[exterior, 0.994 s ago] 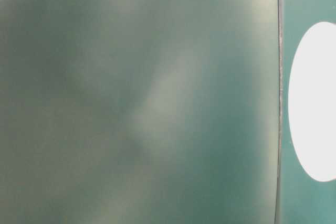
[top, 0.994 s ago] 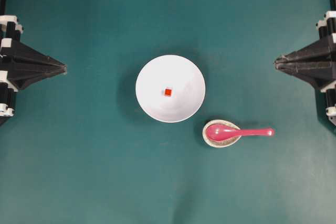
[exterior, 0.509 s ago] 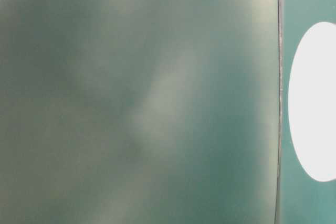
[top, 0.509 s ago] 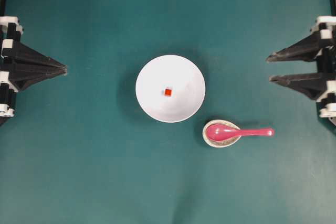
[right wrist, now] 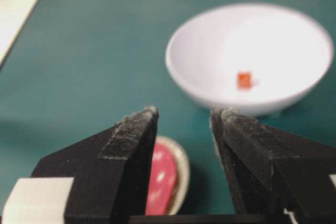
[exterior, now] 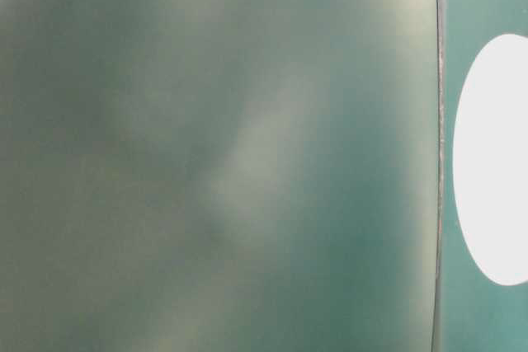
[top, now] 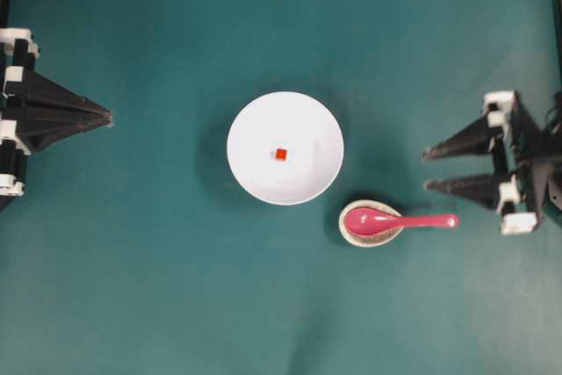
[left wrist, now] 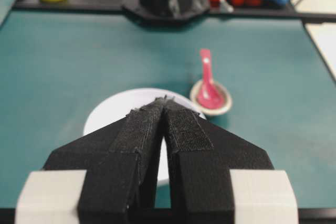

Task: Grip the spoon and scoop the red block from the bowl with right arm.
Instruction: 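Move the right gripper to the pink spoon handle and close on it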

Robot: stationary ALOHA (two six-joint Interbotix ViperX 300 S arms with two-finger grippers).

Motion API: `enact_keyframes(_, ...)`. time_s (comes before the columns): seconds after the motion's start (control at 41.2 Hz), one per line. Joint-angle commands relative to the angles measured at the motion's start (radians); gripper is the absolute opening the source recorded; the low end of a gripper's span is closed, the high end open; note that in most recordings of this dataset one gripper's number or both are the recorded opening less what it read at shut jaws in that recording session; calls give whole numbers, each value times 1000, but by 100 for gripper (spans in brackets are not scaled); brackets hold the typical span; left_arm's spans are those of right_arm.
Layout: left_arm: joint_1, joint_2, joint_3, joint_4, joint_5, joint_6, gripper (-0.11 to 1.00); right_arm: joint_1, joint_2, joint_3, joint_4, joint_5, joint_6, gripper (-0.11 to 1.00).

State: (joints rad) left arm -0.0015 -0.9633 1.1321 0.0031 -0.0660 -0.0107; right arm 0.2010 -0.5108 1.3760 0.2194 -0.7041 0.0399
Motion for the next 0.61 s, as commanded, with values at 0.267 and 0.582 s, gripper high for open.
enact_keyframes(0.267,9,6,-28,2,3,5,0,207,284,-15,192,-253,-3,51)
enact_keyframes(0.582,9,8,-28,2,5,9,0,308,430,-18,284,-341,-3,51)
